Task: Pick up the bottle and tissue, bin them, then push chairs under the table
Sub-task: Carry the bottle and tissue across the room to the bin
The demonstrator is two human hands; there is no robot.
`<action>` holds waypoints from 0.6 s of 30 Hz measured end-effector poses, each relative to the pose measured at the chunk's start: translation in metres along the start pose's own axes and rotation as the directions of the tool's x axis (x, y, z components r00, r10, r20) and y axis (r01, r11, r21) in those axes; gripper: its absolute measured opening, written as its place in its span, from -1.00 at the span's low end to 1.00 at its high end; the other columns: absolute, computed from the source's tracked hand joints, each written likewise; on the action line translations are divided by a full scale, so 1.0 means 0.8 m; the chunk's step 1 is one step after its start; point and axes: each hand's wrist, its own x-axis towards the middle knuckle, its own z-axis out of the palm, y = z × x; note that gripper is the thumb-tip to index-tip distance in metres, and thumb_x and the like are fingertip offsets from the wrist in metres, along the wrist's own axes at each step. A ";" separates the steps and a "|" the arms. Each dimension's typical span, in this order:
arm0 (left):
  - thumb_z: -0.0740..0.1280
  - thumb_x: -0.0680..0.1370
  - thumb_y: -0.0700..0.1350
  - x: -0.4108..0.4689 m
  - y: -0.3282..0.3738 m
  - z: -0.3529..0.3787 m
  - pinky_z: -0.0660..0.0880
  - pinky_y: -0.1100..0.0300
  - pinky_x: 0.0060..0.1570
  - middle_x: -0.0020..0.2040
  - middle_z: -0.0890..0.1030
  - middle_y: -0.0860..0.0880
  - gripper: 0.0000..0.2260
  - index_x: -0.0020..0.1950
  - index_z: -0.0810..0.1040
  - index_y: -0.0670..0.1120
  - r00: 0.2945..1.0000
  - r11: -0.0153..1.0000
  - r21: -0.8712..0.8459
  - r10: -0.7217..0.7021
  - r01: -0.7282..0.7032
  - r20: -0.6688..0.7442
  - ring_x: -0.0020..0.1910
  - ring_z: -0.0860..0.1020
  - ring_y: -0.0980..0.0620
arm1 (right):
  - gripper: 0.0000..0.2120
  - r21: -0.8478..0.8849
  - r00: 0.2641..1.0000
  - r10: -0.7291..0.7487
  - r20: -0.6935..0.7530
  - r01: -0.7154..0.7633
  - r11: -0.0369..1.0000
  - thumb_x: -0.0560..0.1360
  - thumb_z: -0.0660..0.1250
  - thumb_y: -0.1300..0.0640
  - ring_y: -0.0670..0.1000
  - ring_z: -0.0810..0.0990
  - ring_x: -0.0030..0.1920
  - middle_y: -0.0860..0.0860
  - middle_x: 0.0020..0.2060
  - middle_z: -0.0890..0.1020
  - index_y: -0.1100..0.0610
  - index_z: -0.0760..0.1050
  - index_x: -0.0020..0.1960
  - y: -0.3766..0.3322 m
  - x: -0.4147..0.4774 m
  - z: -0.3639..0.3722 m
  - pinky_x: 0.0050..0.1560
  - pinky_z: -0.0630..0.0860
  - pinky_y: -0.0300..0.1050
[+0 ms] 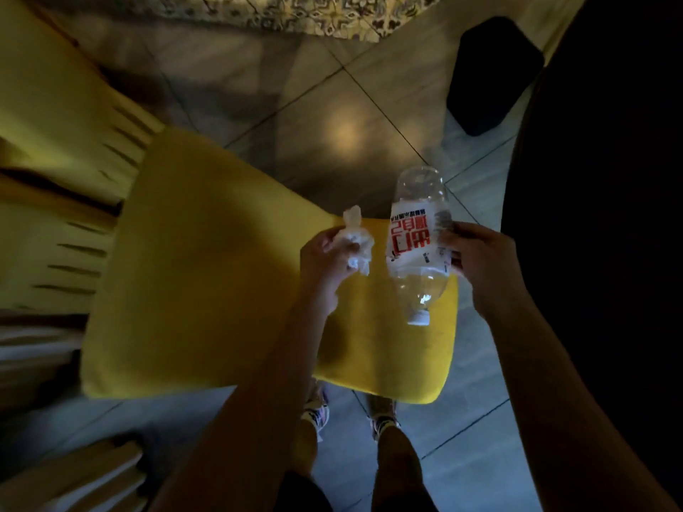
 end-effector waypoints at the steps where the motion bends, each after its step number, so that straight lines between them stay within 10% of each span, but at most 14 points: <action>1: 0.53 0.43 -0.24 -0.015 0.017 -0.014 0.58 0.29 -0.33 0.02 0.69 -0.03 -0.69 0.15 0.65 -0.06 1.000 0.998 -0.067 0.006 -0.007 -0.004 -0.04 0.69 0.02 | -0.77 0.011 1.000 -0.015 0.005 0.014 1.000 0.56 0.39 0.28 -0.03 0.78 -0.08 -0.01 -0.10 0.79 -0.04 0.69 -0.03 -0.016 -0.011 0.006 -0.09 0.68 -0.14; 9: 0.45 0.41 -0.31 -0.125 0.133 -0.144 0.53 0.22 -0.27 -0.25 0.70 -0.02 -0.72 -0.24 0.74 0.10 0.974 0.952 -0.234 0.217 -0.196 0.066 -0.29 0.63 0.05 | -0.81 0.093 0.987 -0.138 0.086 0.130 0.987 0.53 0.42 0.29 0.05 0.78 0.00 0.05 -0.04 0.79 0.04 0.71 0.03 -0.131 -0.116 0.079 -0.03 0.72 -0.01; 18: 0.36 0.54 -0.28 -0.190 0.181 -0.342 0.61 0.11 -0.17 -0.15 0.71 -0.12 -0.78 -0.11 0.75 -0.02 0.888 0.817 -0.390 0.459 -0.424 -0.004 -0.19 0.65 -0.06 | -0.87 0.163 0.929 -0.322 0.183 0.294 0.942 0.52 0.47 0.19 0.05 0.78 0.00 0.01 -0.08 0.80 -0.04 0.73 -0.04 -0.214 -0.233 0.225 0.08 0.69 0.10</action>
